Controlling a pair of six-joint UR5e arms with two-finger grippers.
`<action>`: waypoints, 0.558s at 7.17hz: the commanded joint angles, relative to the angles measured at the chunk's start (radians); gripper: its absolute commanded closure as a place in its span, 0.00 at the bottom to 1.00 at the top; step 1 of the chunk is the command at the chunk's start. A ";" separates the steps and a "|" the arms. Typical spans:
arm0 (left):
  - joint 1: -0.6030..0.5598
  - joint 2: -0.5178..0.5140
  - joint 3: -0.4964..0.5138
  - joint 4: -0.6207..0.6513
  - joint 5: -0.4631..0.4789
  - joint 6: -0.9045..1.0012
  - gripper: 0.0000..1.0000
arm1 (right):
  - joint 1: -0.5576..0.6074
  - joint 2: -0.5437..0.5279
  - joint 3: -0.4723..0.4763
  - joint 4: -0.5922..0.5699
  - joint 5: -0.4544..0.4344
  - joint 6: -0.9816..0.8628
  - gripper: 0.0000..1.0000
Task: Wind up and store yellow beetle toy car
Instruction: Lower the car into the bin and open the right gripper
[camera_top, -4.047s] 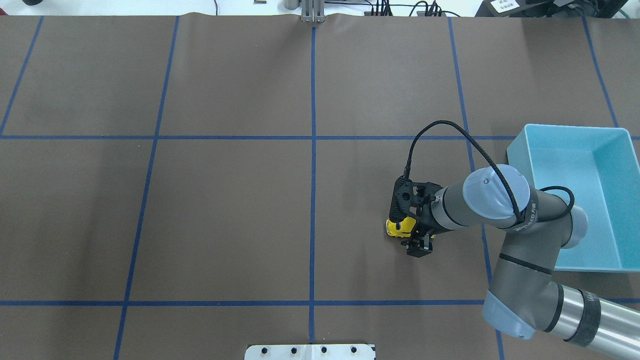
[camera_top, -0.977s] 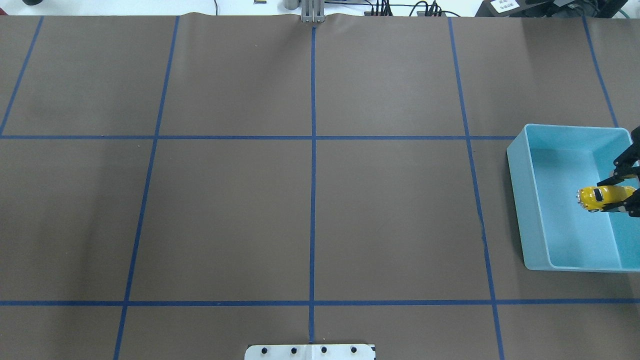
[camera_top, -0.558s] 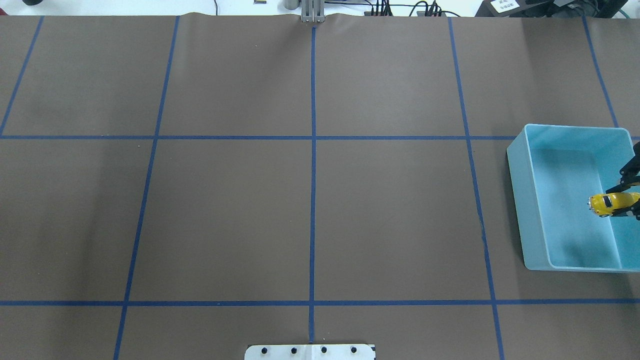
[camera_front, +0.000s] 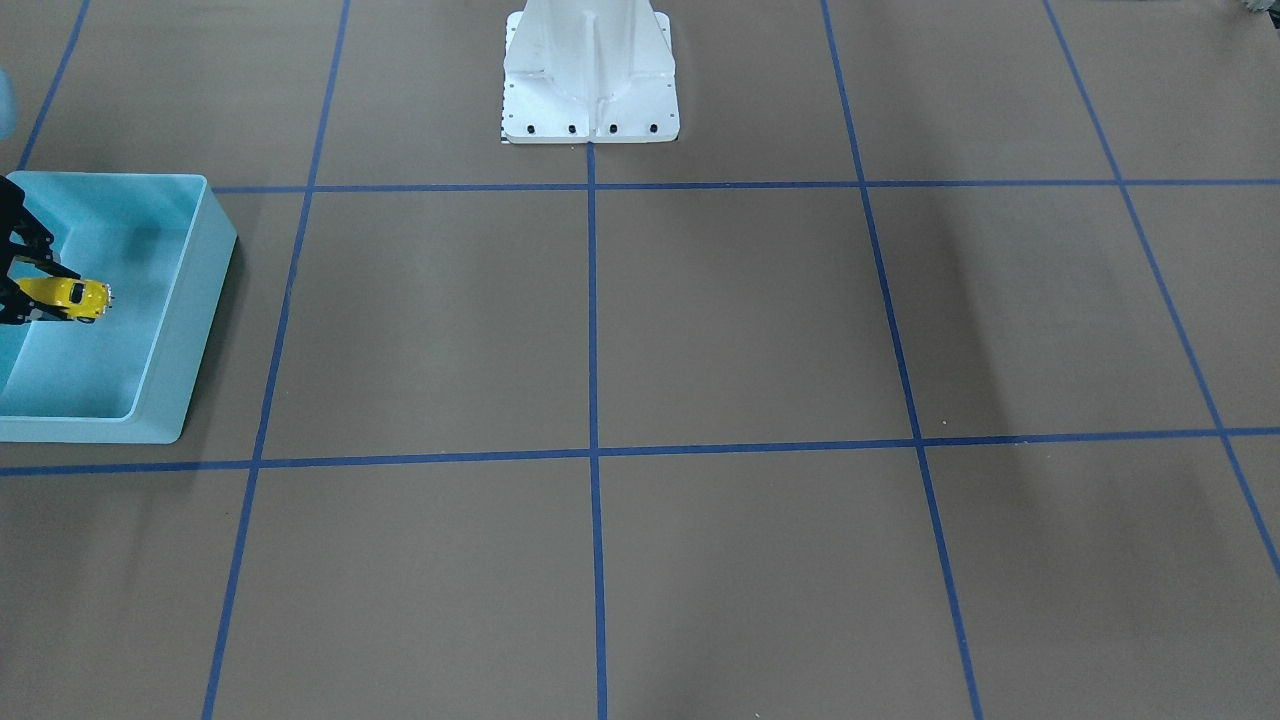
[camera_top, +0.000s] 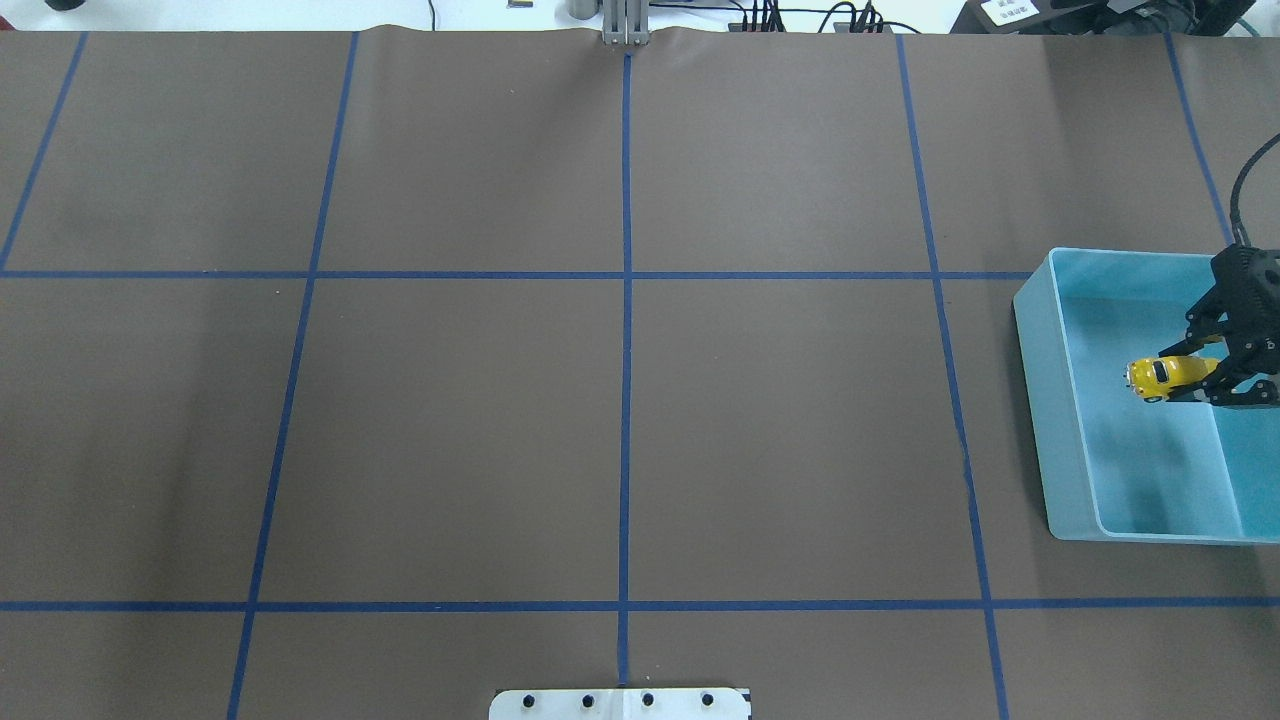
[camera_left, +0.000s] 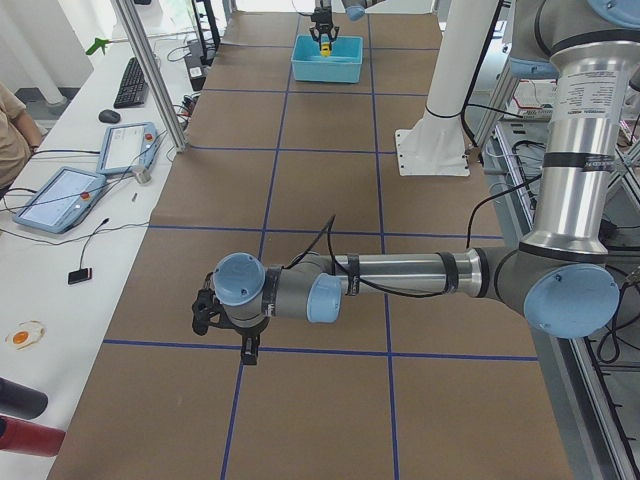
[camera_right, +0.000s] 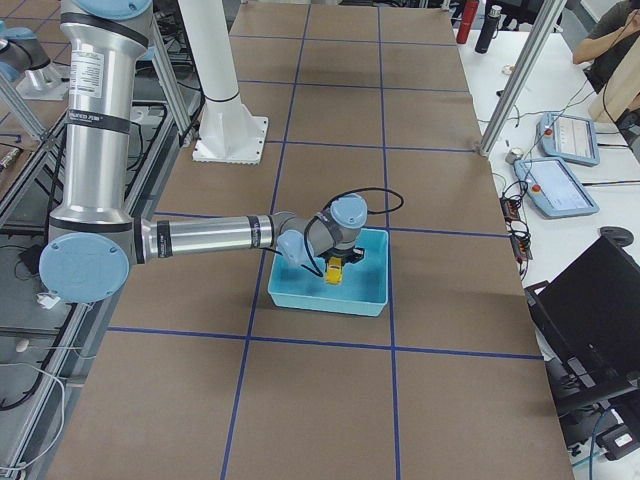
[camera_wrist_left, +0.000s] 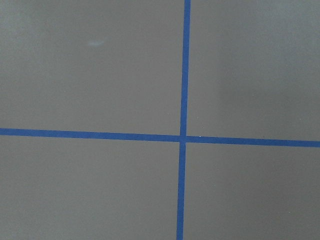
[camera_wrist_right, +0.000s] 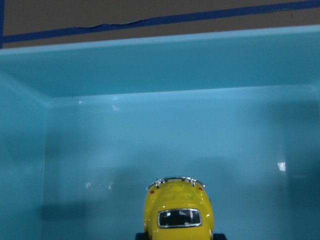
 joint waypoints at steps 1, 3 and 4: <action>0.000 0.000 -0.002 0.002 -0.002 0.000 0.00 | -0.037 0.002 -0.047 0.020 -0.006 0.000 1.00; 0.000 0.000 0.000 0.002 -0.002 0.000 0.00 | -0.051 0.009 -0.149 0.184 0.003 0.040 1.00; 0.000 0.000 0.000 0.002 -0.002 0.000 0.00 | -0.057 0.011 -0.147 0.186 0.005 0.073 1.00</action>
